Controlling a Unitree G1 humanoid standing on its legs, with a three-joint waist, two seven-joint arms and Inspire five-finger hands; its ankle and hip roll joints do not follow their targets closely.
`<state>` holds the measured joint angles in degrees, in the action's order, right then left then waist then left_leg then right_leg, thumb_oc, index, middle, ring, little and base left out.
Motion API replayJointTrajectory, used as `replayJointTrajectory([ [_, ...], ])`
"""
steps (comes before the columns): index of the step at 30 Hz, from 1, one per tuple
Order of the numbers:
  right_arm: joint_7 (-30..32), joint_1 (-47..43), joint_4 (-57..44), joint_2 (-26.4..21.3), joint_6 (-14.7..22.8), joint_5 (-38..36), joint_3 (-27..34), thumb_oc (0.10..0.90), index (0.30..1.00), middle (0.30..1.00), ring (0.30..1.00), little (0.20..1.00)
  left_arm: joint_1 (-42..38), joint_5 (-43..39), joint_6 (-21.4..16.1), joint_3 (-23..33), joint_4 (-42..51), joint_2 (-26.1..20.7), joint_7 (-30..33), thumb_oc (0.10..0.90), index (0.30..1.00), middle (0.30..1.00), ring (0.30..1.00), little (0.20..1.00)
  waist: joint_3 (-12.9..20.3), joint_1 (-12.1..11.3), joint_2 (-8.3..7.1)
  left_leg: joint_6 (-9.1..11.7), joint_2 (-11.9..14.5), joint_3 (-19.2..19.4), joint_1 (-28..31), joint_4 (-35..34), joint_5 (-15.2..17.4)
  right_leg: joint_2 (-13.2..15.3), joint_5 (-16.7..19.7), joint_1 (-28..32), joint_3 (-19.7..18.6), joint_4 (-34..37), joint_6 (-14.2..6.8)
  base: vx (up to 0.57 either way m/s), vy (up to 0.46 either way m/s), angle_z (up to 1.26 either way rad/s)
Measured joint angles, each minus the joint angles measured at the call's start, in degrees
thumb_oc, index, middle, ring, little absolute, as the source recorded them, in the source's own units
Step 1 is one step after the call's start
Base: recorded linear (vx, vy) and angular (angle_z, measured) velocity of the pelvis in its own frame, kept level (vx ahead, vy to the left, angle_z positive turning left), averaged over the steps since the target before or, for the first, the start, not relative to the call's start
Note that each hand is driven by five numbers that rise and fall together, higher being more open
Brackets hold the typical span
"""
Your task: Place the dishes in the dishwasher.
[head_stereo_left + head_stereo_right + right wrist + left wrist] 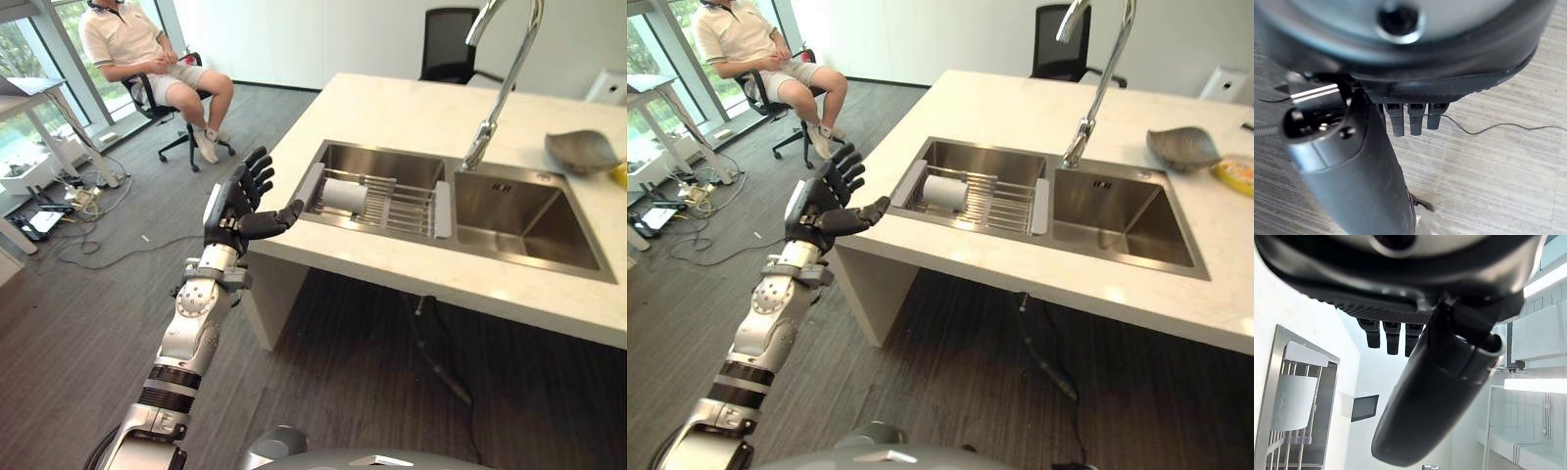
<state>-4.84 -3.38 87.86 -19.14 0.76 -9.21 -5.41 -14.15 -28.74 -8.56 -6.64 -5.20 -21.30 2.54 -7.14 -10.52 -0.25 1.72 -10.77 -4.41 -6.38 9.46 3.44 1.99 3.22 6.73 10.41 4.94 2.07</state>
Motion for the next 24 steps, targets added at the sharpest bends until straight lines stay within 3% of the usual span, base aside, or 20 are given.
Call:
replayJointTrajectory([
  [1,0.1,-0.2,-0.2,0.5,-0.2,0.0,-0.4,0.8,0.9,0.9,0.9,0.9,-0.1,0.0,0.0,0.1,0.1,-0.4,-0.1,0.8,0.9,0.9,0.9,0.9,-0.2,-1.1,2.0,1.0,2.6,3.5,-0.4,-4.7,-4.1,-1.5,-0.2,1.3,-0.8,1.0,-0.3,0.26,0.034,-0.45],
  [3,-0.3,0.7,-0.7,1.4,0.1,0.0,-0.3,0.8,0.9,0.9,0.9,0.9,0.0,0.0,-0.1,0.2,0.3,-1.7,0.0,0.8,0.9,0.9,0.9,0.9,0.3,-2.5,2.93,0.2,5.9,3.0,0.9,-5.7,-7.7,-3.1,-1.0,2.7,-3.4,1.0,0.1,0.19,0.042,-0.71],
  [5,-0.8,1.6,-0.9,1.9,0.6,0.0,-0.2,0.8,0.9,0.9,0.9,0.9,-0.1,0.0,-0.1,0.2,0.9,-2.1,-0.2,0.8,0.9,0.9,0.9,0.9,0.6,-2.4,3.13,-0.5,7.0,2.2,3.9,-6.8,-8.4,-3.1,-1.6,3.5,-3.7,-0.2,-0.2,0.09,0.06,-0.23],
  [6,-0.9,3.2,-1.2,1.7,0.6,-1.2,0.3,0.8,0.9,0.9,0.9,0.9,-0.2,0.0,-0.1,0.0,2.6,-1.8,-0.6,0.8,0.9,0.9,0.9,0.9,1.3,-0.7,4.54,-2.2,8.2,1.8,10.0,-11.4,-8.4,-3.6,-4.9,2.5,-3.2,-5.6,-1.7,0.07,0.05,0.01],
  [7,-0.7,3.0,-1.5,1.4,0.6,-1.7,0.2,0.8,0.9,0.9,0.9,0.9,-0.2,0.0,-0.2,0.0,3.3,-1.8,-0.8,0.8,0.9,0.9,0.9,0.9,1.2,-0.1,5.25,-3.9,8.6,1.8,11.4,-13.6,-9.2,-3.6,-6.6,0.6,-3.1,-10.3,-3.1,0.09,0.035,-0.05],
  [8,-0.7,2.9,-1.7,1.4,0.6,-2.0,0.1,0.8,0.9,0.9,0.9,0.9,-0.5,0.0,-0.2,-0.2,3.6,-1.9,-1.0,0.8,0.9,0.9,0.9,0.9,1.1,0.2,6.33,-4.2,9.4,2.3,12.2,-14.6,-9.5,-3.5,-7.8,-2.1,-2.8,-16.3,-5.3,0.07,-0.05,-0.34],
  [9,-0.9,2.7,-2.3,0.8,0.6,-2.3,0.5,0.8,0.9,0.9,0.9,0.9,-2.2,0.0,-0.1,-1.3,3.6,-3.3,-1.2,0.8,0.9,0.9,0.9,0.9,0.3,0.4,6.99,-5.3,10.3,3.5,13.9,-14.6,-8.8,-0.7,-11.5,-10.2,0.0,-34.9,-10.6,0.06,-0.051,-0.29],
  [10,-1.0,3.0,-2.5,1.1,0.6,-2.3,0.9,0.8,0.9,0.9,0.9,0.9,-2.4,0.0,-0.1,-1.7,3.5,-3.8,-1.4,0.8,0.9,0.9,0.9,0.9,0.4,1.3,6.09,-5.6,9.6,3.7,15.0,-14.6,-8.1,2.3,-12.9,-11.8,1.3,-38.4,-10.5,0.08,-0.144,-0.25],
  [12,-1.2,3.8,-2.1,1.3,0.3,-2.3,1.0,0.8,0.9,0.9,0.9,0.9,-2.4,0.0,-0.2,-2.1,3.6,-4.5,-1.7,0.8,0.9,0.9,0.9,0.9,1.1,1.3,3.93,-6.1,7.6,4.7,16.3,-14.5,-6.1,11.1,-12.7,-13.6,1.6,-38.3,-11.1,0.09,-0.199,-0.2],
  [13,-1.2,4.0,-2.0,1.4,0.2,-2.2,1.9,0.8,0.9,0.9,0.9,0.9,-2.4,0.0,-0.2,-2.1,3.8,-4.9,-1.8,0.8,0.9,0.9,0.9,0.9,1.4,1.1,3.13,-5.6,7.0,4.8,16.4,-14.4,-5.4,14.0,-11.9,-13.4,2.5,-35.0,-11.0,0.12,-0.211,-0.15],
  [14,-1.0,4.2,-1.4,1.5,-0.2,-2.2,2.0,0.8,0.9,0.9,0.9,0.9,-2.5,0.0,-0.2,-2.2,3.8,-6.2,-2.2,0.8,0.9,0.9,0.9,0.9,1.5,0.9,1.85,-6.0,6.7,4.3,16.5,-14.0,-5.5,16.7,-9.6,-12.0,2.1,-27.0,-11.1,0.16,-0.24,0.07],
  [16,-1.3,5.0,-1.5,1.6,-0.2,-2.2,2.2,0.8,0.9,0.9,0.9,0.9,-2.3,0.0,-0.1,-2.0,3.2,-7.1,-2.4,0.8,0.9,0.9,0.9,0.9,1.0,1.2,1.13,-5.2,7.0,2.9,16.7,-13.7,-4.7,17.2,-5.7,-9.5,-1.4,-19.7,-13.3,0.16,-0.229,0.27],
  [18,-1.7,5.4,-1.6,2.0,-0.1,-2.2,2.1,0.8,0.9,0.9,0.9,0.9,-2.2,0.0,0.0,-2.0,1.8,-7.0,-2.4,0.8,0.9,0.9,0.9,0.9,0.9,1.4,0.62,-5.0,7.1,1.8,17.2,-13.3,-4.4,16.1,-3.7,-7.0,-5.0,-14.4,-13.7,0.18,-0.321,0.33],
  [20,-2.1,5.2,-0.9,3.3,-0.1,-2.3,2.3,0.8,0.9,0.9,0.9,0.9,-2.2,0.3,-0.4,-3.2,-1.0,-6.6,-2.3,0.8,0.9,0.9,0.9,0.9,0.6,1.4,-1.26,-3.4,6.7,-0.5,17.7,-11.2,-2.4,15.5,0.8,-3.6,-11.3,-10.5,-12.9,0.16,-0.351,0.46],
  [22,-2.4,5.2,-0.7,3.7,-0.3,-2.3,2.2,0.8,0.9,0.9,0.9,0.9,-1.4,0.9,0.2,-4.7,-1.5,-6.5,-2.3,0.8,0.9,0.9,0.9,0.9,0.9,1.1,-1.73,-2.0,7.5,-1.2,18.5,-10.9,-1.6,14.7,-2.1,-2.9,-12.9,-11.6,-14.1,0.14,-0.404,0.26],
  [24,-2.2,4.8,-1.0,3.8,-0.3,-2.3,2.3,0.8,0.9,0.9,0.9,0.9,-0.6,2.5,-0.1,-5.9,-3.0,-5.0,-2.4,0.8,0.9,0.9,0.9,0.9,1.0,0.9,-1.66,0.6,10.0,-2.6,17.6,-8.9,-0.4,12.2,-4.2,-1.3,-11.0,-10.0,-13.0,0.12,-0.5,0.18],
])
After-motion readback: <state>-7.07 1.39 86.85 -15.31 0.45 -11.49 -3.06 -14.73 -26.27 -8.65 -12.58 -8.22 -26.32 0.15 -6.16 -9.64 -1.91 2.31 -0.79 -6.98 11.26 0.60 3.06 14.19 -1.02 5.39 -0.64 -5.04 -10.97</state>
